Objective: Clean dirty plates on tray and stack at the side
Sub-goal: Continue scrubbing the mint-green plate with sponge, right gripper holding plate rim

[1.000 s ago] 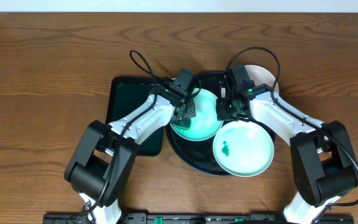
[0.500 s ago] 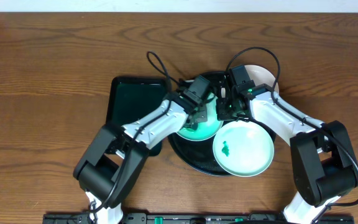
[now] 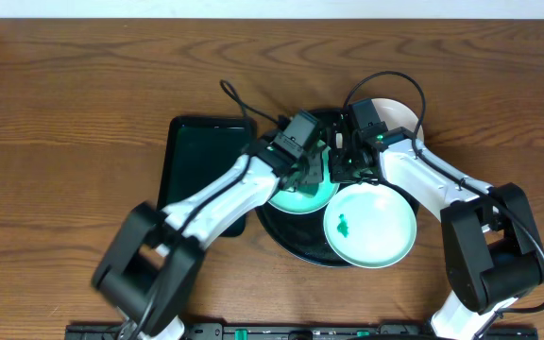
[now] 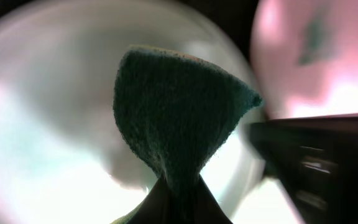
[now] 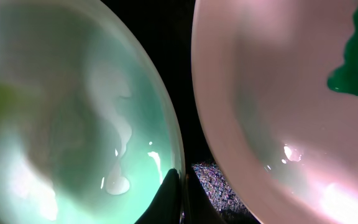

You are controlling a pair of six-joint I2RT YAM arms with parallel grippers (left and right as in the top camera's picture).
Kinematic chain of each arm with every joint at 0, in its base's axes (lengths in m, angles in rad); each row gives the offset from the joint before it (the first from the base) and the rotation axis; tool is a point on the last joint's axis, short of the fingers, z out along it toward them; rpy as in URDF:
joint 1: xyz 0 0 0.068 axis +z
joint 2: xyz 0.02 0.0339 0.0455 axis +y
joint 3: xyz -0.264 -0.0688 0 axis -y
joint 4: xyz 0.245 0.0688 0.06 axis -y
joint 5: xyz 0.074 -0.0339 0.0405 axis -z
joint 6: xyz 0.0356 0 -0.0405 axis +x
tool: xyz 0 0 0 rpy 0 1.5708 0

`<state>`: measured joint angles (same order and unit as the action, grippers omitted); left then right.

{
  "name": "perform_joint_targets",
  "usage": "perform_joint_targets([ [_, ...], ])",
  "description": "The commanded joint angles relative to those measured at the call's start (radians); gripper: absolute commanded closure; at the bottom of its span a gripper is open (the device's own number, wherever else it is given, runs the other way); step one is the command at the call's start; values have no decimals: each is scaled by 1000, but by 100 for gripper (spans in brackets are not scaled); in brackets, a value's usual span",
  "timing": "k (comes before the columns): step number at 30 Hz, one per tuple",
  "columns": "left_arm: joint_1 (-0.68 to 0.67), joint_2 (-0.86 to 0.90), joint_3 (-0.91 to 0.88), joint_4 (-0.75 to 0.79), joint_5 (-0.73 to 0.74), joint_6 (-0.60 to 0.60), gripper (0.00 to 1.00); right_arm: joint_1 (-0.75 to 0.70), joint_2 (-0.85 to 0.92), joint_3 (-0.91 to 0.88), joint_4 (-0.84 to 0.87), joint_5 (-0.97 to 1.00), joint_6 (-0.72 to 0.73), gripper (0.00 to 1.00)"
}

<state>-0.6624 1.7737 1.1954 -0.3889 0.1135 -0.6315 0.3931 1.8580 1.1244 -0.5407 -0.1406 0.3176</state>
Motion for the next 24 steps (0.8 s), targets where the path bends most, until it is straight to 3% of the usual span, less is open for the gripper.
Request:
perform_joint_targets([
  [1,6,-104,2,-5,-40,-8,92,14,7,-1,5,-51,-19,99],
  [11,6,-71,0,-101,-232,-4,92,14,7,-1,5,-52,-19,99],
  [24,6,126,0,-105,-280,5,92,14,7,-1,4,-51,-19,99],
])
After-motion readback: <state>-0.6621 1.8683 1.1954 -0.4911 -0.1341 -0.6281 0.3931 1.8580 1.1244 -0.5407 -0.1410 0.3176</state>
